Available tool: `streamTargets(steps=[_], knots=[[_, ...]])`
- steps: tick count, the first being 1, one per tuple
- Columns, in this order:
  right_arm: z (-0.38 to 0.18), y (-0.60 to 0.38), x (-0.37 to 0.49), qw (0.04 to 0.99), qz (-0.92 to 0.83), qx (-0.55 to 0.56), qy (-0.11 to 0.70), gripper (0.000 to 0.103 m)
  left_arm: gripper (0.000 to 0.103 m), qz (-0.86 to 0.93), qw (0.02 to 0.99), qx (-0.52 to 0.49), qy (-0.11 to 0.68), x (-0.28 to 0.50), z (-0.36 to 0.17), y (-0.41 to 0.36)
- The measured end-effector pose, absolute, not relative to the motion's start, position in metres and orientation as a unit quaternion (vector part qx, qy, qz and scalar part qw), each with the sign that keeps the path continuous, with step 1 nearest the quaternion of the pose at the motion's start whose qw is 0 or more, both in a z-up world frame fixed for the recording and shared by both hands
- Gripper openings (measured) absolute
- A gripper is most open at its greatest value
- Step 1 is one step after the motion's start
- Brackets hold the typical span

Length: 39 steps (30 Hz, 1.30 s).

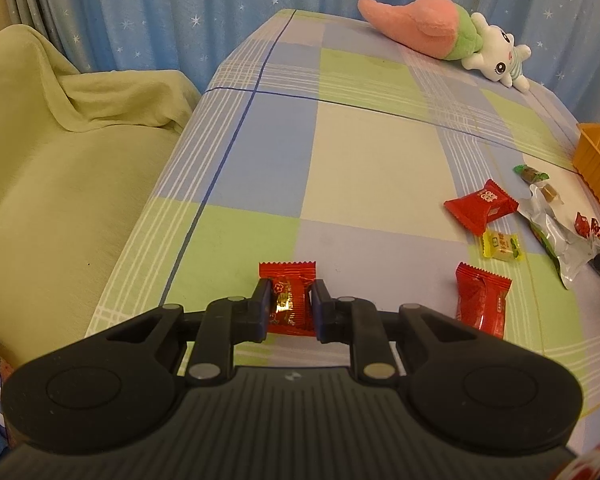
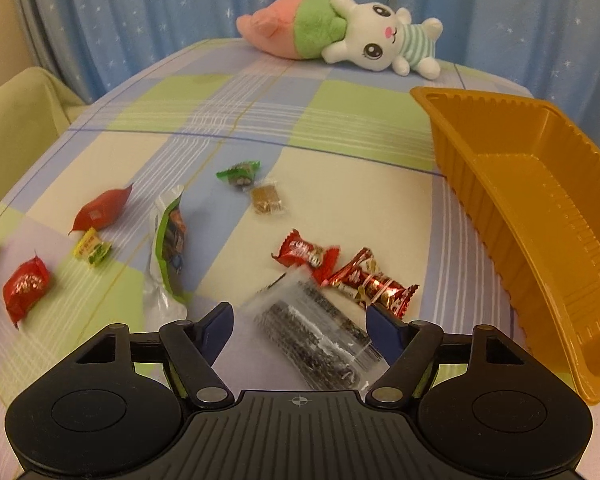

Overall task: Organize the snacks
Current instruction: 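Close the left gripper on the small red candy while the right approaches the clear packet, then close the right gripper on the clear packet of dark snacks, then carry both candies to the orange tray and open both grippers inside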

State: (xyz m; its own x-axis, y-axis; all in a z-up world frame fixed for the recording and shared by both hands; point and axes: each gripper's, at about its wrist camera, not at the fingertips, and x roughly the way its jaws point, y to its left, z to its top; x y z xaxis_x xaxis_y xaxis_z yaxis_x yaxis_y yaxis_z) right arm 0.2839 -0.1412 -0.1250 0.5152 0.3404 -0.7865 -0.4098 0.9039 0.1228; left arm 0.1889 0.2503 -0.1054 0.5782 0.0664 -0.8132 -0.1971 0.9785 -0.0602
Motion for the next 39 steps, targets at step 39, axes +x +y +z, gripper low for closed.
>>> streamTargets(steps=[39], knots=[[-0.058, -0.283, 0.25, 0.868, 0.262, 0.037, 0.421, 0.038, 0.019, -0.047, 0.914, -0.034, 0.402, 0.214, -0.045, -0.026]])
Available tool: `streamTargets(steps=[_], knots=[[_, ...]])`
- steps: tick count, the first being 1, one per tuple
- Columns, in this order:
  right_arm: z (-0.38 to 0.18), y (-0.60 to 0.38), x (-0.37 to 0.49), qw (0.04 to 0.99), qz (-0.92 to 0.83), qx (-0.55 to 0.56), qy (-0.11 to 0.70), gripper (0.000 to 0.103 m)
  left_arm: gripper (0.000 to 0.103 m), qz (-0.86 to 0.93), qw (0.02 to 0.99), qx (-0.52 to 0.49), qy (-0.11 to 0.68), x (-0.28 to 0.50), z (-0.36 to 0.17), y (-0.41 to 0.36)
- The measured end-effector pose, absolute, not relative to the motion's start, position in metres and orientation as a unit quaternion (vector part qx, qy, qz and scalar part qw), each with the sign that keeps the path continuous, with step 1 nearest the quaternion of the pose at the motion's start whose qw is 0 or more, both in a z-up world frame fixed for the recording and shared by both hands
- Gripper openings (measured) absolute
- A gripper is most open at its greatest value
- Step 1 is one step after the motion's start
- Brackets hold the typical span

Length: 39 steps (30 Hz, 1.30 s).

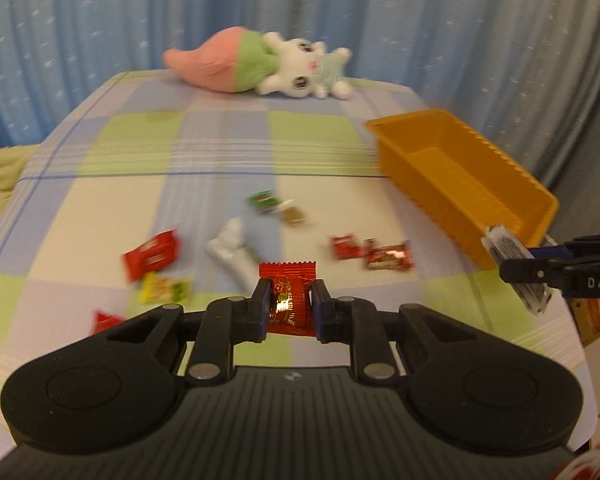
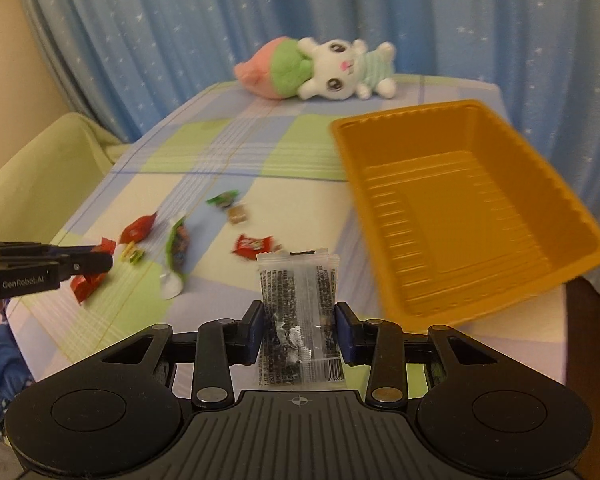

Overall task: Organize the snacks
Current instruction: 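Carry both candies to the orange tray and open both grippers inside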

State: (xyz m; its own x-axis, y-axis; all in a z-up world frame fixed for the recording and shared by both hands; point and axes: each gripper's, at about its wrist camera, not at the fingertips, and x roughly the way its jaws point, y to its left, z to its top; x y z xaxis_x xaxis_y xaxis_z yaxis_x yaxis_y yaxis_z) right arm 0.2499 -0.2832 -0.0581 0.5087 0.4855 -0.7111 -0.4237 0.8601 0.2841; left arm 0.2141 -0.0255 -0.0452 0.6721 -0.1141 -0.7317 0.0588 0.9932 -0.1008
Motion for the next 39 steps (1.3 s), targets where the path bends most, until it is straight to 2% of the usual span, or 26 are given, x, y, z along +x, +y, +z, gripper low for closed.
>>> streamTargets(steps=[11, 21, 39], knots=[[-0.041, -0.382, 0.278, 0.898, 0.2, 0.056, 0.388, 0.038, 0.019, -0.121, 0.92, -0.011, 0.371, 0.262, -0.03, -0.136], [-0.046, -0.42, 0.327, 0.902, 0.195, 0.073, 0.378, 0.038, 0.019, -0.14, 0.921, 0.003, 0.364, 0.314, -0.027, -0.199], [-0.09, -0.408, 0.385, 0.88, 0.219, 0.044, 0.419, 0.038, 0.019, -0.132, 0.906, 0.008, 0.402, 0.354, -0.054, -0.228]])
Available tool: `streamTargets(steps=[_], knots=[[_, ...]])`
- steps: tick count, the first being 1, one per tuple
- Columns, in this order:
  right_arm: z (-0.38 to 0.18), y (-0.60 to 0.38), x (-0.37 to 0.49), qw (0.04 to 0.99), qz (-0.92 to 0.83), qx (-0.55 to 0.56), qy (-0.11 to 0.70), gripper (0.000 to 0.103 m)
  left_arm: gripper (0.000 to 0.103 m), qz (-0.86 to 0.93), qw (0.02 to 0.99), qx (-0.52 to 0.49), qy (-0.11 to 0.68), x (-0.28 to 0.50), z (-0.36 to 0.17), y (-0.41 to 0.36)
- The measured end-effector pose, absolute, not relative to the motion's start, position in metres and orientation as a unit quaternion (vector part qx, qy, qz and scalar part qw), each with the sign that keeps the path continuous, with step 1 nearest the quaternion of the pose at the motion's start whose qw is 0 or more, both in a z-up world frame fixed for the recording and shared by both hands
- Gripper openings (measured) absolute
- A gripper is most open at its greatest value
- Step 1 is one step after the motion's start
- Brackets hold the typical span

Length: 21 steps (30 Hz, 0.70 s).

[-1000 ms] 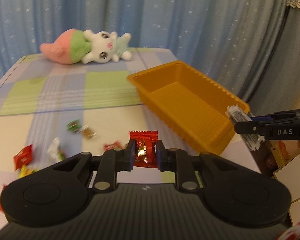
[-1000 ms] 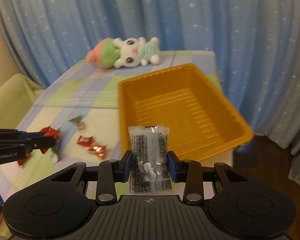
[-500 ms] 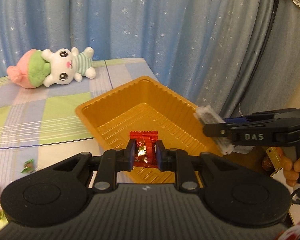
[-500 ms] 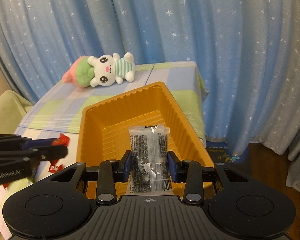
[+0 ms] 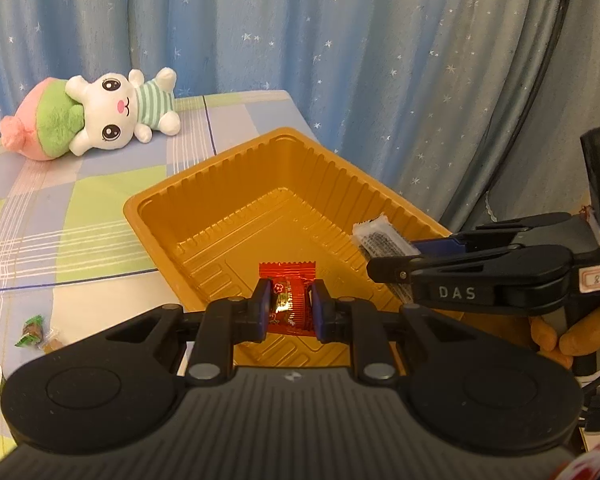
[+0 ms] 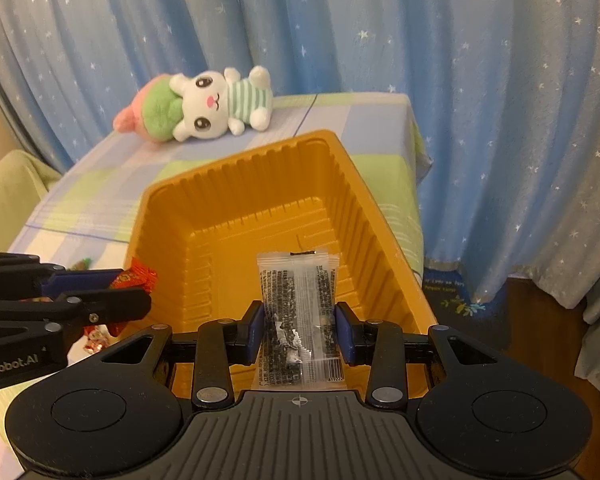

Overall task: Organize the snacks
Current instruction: 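Carry both candies to the orange tray and open both grippers inside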

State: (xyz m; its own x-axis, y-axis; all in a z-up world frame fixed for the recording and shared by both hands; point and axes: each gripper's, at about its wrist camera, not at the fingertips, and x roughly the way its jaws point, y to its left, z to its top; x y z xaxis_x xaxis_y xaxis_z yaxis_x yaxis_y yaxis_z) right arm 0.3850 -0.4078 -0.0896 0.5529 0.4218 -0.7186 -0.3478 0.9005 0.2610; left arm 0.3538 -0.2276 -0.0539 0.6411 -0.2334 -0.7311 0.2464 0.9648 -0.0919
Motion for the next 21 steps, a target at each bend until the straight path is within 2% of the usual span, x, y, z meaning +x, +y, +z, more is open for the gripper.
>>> streamTargets(steps=[7, 12, 21], knots=[[-0.103, -0.405, 0.393, 0.875, 0.224, 0.032, 0.429, 0.04, 0.019, -0.134, 0.901, 0.008, 0.413, 0.358, -0.06, -0.229], [-0.101, -0.411, 0.392, 0.878, 0.223, 0.043, 0.423, 0.048, 0.019, -0.134, 0.898, 0.008, 0.419, 0.361, -0.063, -0.232], [-0.096, -0.415, 0.39, 0.876, 0.226, 0.052, 0.422, 0.048, 0.02, -0.136, 0.896, 0.01, 0.422, 0.364, -0.065, -0.238]])
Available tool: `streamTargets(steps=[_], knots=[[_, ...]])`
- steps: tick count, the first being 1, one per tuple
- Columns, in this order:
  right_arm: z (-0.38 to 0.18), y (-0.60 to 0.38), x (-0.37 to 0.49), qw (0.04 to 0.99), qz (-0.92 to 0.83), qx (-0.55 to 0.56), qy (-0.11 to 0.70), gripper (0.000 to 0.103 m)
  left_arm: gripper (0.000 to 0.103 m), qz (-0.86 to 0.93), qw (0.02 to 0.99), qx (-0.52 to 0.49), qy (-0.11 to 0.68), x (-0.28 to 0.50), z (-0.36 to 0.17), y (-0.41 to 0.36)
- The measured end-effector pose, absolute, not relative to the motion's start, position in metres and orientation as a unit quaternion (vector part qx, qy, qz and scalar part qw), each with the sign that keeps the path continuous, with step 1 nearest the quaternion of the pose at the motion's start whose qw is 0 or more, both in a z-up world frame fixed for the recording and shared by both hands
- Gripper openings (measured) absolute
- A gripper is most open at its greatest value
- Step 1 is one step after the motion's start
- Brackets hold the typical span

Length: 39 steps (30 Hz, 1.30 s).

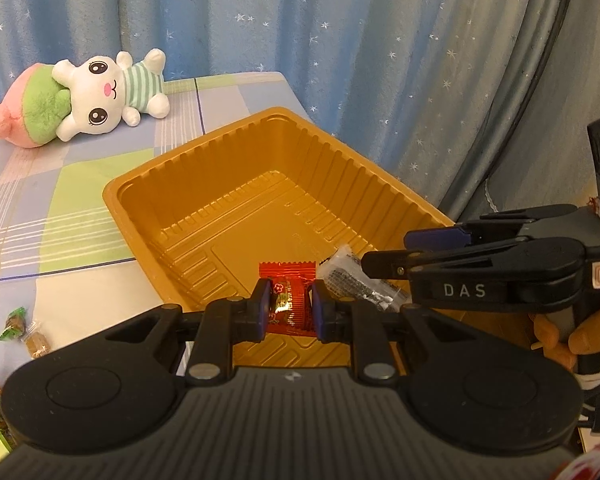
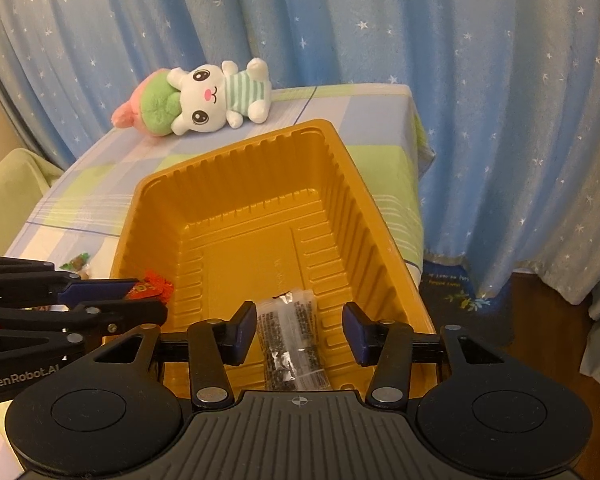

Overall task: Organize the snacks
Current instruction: 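Carry both candies to the orange tray and open both grippers inside, then withdraw both tools from the tray back over the table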

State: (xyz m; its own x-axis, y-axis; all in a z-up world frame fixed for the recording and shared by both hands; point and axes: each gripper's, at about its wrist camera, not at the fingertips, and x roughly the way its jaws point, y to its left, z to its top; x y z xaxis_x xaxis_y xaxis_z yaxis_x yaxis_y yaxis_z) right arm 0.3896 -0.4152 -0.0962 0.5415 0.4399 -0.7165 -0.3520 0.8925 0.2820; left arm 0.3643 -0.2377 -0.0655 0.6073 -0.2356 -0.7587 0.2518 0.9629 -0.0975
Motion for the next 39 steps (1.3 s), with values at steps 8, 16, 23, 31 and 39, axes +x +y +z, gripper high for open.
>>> streamTargets(steps=[8, 16, 23, 31, 39], knots=[[-0.091, -0.417, 0.38, 0.877, 0.228, 0.059, 0.419, 0.048, 0.039, -0.136, 0.895, 0.003, 0.425, 0.36, -0.064, -0.236], [-0.081, -0.42, 0.359, 0.88, 0.227, 0.067, 0.411, 0.055, 0.052, -0.142, 0.897, -0.007, 0.42, 0.339, -0.053, -0.224], [-0.07, -0.424, 0.334, 0.887, 0.217, 0.084, 0.399, 0.069, 0.058, -0.136, 0.901, -0.015, 0.411, 0.315, -0.037, -0.207], [-0.056, -0.418, 0.307, 0.892, 0.216, 0.088, 0.388, 0.072, 0.06, -0.124, 0.907, -0.024, 0.402, 0.285, -0.025, -0.181], [-0.053, -0.401, 0.28, 0.883, 0.23, 0.095, 0.397, 0.072, 0.062, -0.096, 0.912, -0.032, 0.399, 0.251, -0.022, -0.148]])
